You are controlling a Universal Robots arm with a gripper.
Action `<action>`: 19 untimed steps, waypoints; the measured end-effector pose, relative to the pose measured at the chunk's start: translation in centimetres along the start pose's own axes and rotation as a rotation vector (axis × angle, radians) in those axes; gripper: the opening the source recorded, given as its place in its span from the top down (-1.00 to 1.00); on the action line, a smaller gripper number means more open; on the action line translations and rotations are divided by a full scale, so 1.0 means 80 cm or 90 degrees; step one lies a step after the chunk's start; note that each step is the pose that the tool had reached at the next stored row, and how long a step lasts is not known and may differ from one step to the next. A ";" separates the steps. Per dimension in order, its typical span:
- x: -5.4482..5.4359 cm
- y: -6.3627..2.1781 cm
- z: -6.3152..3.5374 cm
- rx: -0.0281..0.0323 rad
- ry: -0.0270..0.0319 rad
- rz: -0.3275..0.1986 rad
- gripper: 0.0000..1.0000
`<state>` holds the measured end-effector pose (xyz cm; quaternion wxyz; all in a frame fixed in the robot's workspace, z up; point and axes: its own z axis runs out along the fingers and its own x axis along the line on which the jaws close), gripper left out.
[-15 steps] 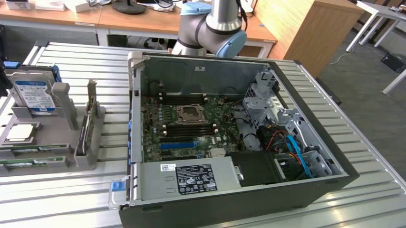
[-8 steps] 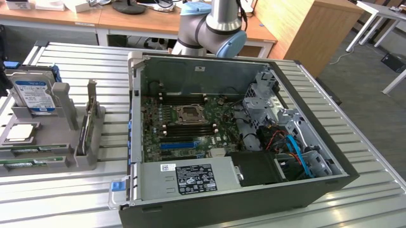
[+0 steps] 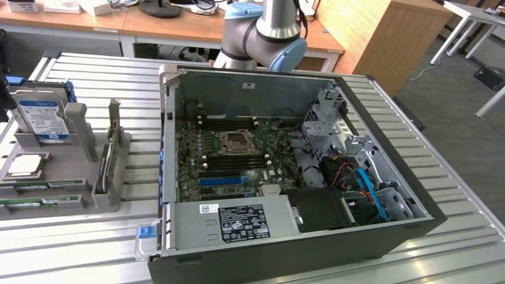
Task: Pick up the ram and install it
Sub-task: 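Pick up the ram and move it above insertion slot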
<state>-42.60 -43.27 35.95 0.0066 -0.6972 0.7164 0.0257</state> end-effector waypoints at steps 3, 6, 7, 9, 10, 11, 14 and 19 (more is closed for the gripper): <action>0.000 0.000 0.006 0.0005 -0.0003 0.000 0.36; 0.001 0.000 0.012 0.0005 -0.0003 0.000 0.36; 0.001 0.000 0.015 0.0006 -0.0003 0.000 0.36; 0.001 -0.001 0.019 0.0004 -0.0003 0.000 0.36; 0.001 -0.001 0.021 0.0004 -0.0003 0.000 0.36; 0.001 -0.001 0.024 0.0005 -0.0003 0.000 0.36; 0.001 -0.001 0.030 0.0005 -0.0003 0.000 0.36; 0.002 -0.001 0.042 0.0004 -0.0003 0.000 0.36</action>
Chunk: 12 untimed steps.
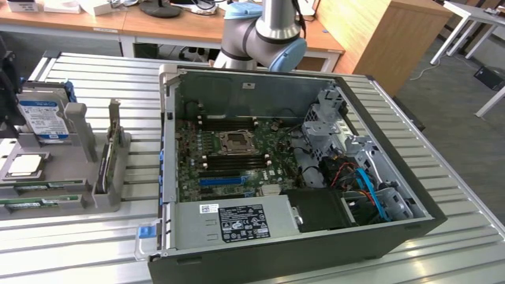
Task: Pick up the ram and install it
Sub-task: 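Pick up the ram and move it above insertion slot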
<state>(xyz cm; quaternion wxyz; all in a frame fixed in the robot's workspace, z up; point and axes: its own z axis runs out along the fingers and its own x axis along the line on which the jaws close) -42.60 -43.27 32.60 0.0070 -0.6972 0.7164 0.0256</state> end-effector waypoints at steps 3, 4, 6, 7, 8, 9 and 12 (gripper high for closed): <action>0.000 0.000 0.007 0.0000 0.0000 0.000 0.36; 0.000 0.000 0.009 0.0000 0.0000 0.000 0.36; 0.001 0.000 0.013 0.0001 0.0000 0.000 0.36; 0.001 0.000 0.015 0.0000 0.0000 0.000 0.36; 0.001 0.000 0.018 0.0001 0.0000 0.000 0.36; 0.001 -0.001 0.020 0.0001 -0.0001 0.000 0.36; 0.001 -0.001 0.026 0.0001 0.0000 0.000 0.36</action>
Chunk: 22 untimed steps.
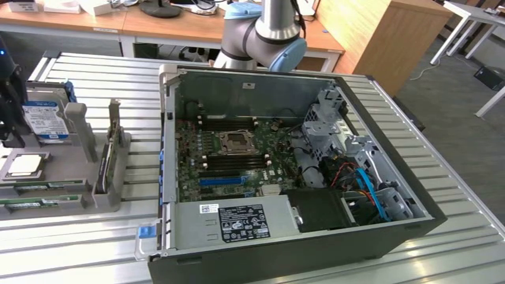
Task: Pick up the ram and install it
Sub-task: 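Pick up the ram and move it above insertion slot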
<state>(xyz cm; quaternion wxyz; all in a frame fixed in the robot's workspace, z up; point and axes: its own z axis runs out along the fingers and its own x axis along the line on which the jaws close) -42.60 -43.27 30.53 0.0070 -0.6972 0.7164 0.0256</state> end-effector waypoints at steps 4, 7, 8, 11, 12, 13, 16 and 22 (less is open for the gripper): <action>0.000 0.000 0.006 0.0000 -0.0001 0.000 0.36; 0.000 0.000 0.010 0.0000 -0.0002 0.000 0.36; 0.001 0.000 0.012 0.0001 -0.0002 0.000 0.36; 0.001 0.000 0.015 -0.0001 -0.0003 0.000 0.36; 0.001 0.000 0.016 0.0000 -0.0010 0.000 0.36; 0.001 0.000 0.017 0.0002 -0.0018 0.000 0.36; 0.001 0.000 0.021 0.0004 -0.0021 0.000 0.36; 0.001 0.000 0.026 0.0002 -0.0020 0.000 0.36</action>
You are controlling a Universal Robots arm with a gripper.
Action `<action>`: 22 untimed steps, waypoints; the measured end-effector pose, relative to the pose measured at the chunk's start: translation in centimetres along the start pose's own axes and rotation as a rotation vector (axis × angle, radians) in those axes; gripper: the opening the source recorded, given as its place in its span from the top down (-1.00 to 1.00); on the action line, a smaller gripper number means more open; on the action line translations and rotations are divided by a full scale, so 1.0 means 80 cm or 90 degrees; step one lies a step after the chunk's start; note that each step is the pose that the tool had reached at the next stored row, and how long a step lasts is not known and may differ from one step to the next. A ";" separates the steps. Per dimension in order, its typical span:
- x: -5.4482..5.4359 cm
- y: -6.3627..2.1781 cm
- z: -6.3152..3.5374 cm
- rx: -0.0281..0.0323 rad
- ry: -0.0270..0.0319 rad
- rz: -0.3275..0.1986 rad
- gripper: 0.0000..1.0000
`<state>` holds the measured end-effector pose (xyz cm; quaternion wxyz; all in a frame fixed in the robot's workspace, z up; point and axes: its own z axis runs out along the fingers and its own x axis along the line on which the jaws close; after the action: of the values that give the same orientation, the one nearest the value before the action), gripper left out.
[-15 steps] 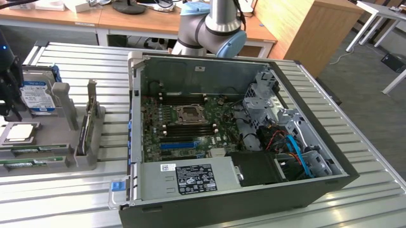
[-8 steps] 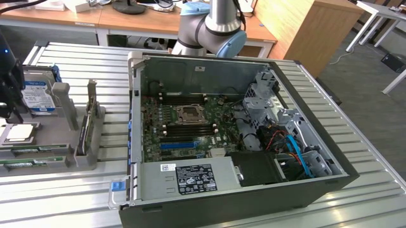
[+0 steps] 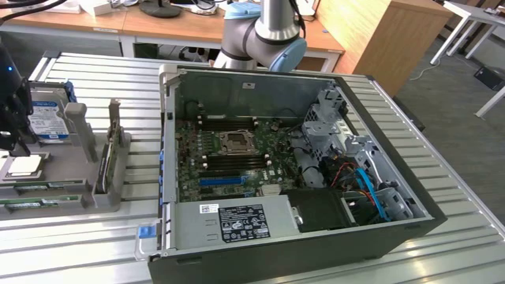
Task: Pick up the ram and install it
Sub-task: 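Pick up the ram and move it above insertion slot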
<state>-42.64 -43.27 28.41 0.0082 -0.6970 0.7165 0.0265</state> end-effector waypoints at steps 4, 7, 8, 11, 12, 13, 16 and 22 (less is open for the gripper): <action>0.000 0.000 0.001 0.0001 -0.0001 0.000 0.36; 0.000 0.000 0.001 0.0001 -0.0001 0.000 0.36; 0.000 0.000 0.002 0.0002 -0.0002 0.000 0.36; 0.006 0.000 0.001 0.0001 -0.0032 0.000 0.36; 0.008 0.000 0.001 0.0001 -0.0040 0.000 0.36; 0.010 0.001 0.001 0.0001 -0.0045 0.000 0.36; 0.015 0.001 0.001 0.0001 -0.0056 0.000 0.36; 0.019 0.001 0.001 0.0001 -0.0068 0.000 0.36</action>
<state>-42.77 -44.74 28.28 0.0121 -0.6970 0.7164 0.0302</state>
